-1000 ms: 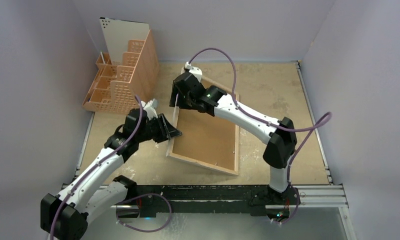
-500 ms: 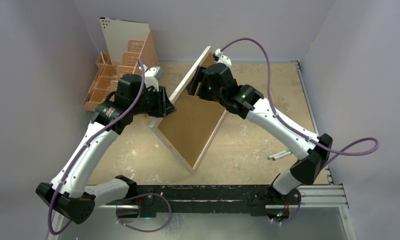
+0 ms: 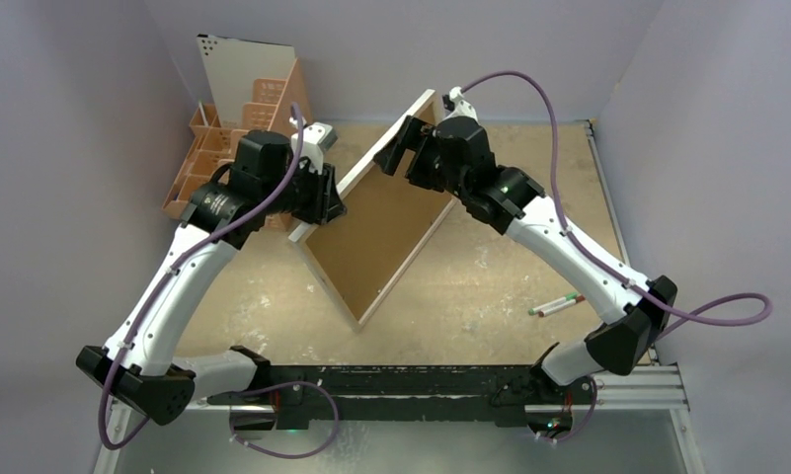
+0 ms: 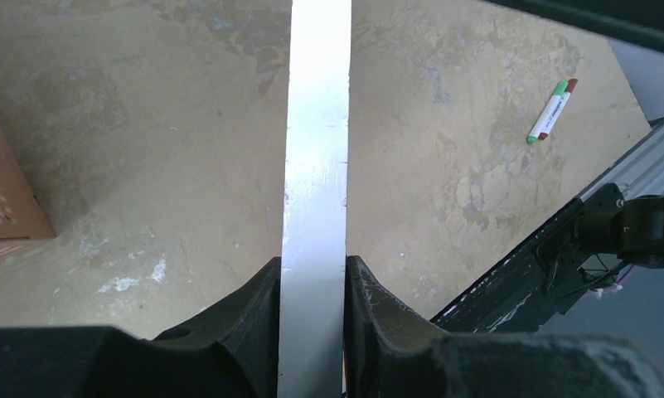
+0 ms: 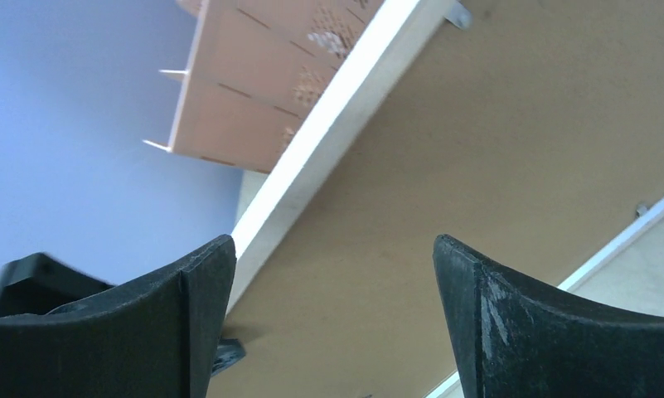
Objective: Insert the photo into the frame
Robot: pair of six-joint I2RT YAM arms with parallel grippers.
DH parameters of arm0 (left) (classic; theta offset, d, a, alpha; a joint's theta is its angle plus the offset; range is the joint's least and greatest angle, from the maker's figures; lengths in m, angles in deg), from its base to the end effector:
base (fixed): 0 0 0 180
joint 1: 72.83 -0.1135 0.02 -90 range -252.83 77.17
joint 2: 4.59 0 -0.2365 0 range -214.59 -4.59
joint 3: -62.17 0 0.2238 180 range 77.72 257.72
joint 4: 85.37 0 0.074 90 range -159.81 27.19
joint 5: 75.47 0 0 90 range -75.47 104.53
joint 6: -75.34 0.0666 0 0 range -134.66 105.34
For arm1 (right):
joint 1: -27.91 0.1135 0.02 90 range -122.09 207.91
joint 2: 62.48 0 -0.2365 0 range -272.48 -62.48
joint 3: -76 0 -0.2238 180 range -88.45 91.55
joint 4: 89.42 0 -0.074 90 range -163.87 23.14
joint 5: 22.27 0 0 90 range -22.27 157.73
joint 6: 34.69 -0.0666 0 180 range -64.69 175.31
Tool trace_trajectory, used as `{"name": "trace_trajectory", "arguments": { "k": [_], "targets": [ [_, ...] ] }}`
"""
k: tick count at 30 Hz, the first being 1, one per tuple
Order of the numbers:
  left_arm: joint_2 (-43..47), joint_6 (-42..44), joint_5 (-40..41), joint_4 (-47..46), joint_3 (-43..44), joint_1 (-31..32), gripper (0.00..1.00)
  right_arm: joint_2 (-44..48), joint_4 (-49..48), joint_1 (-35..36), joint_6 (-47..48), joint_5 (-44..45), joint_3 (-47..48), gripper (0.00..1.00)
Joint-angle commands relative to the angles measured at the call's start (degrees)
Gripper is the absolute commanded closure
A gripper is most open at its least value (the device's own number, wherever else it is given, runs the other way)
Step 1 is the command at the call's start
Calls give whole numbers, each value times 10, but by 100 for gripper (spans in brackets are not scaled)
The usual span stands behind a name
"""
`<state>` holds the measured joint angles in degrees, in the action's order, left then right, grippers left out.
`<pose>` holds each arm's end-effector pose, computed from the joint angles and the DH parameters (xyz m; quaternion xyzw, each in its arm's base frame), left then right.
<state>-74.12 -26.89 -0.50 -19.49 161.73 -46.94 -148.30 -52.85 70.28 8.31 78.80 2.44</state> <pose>0.2112 -0.1217 0.3661 0.1641 0.8694 -0.2574 0.3885 0.2644 0.2239 0.3899 0.0901 0.7917 0.3667 0.4803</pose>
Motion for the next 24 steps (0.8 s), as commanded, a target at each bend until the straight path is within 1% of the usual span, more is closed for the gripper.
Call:
{"name": "trace_trajectory", "arguments": {
  "k": [1, 3, 5, 10, 13, 19, 22, 23, 24],
  "targets": [
    [10, 32, 21, -42, 44, 0, 100, 22, -68, 2, -3, -27, 5, 10],
    [18, 37, 13, -52, 40, 0, 100, 6, -71, 1, 0, -39, 19, 11],
    [30, 46, 1, -66, 32, 0, 100, -27, -53, 1, 4, -48, 52, 11],
    [53, 73, -8, -80, 15, 1, 100, -107, 40, 2, 9, -39, 148, 15],
    [61, 73, 16, -85, 7, 1, 98, -116, 59, 3, 15, 5, 163, 18],
    [70, 78, 17, -106, -7, 1, 97, -115, 101, 4, 21, -2, 156, 21],
    [75, 79, 4, -115, -11, 1, 90, -117, 114, 3, 27, -6, 155, 23],
    [77, 79, -6, -119, -15, 1, 86, -115, 115, 3, 29, -7, 153, 24],
    [80, 79, -14, -124, -18, 1, 80, -112, 114, 4, 29, -7, 150, 25]
  ]
}}
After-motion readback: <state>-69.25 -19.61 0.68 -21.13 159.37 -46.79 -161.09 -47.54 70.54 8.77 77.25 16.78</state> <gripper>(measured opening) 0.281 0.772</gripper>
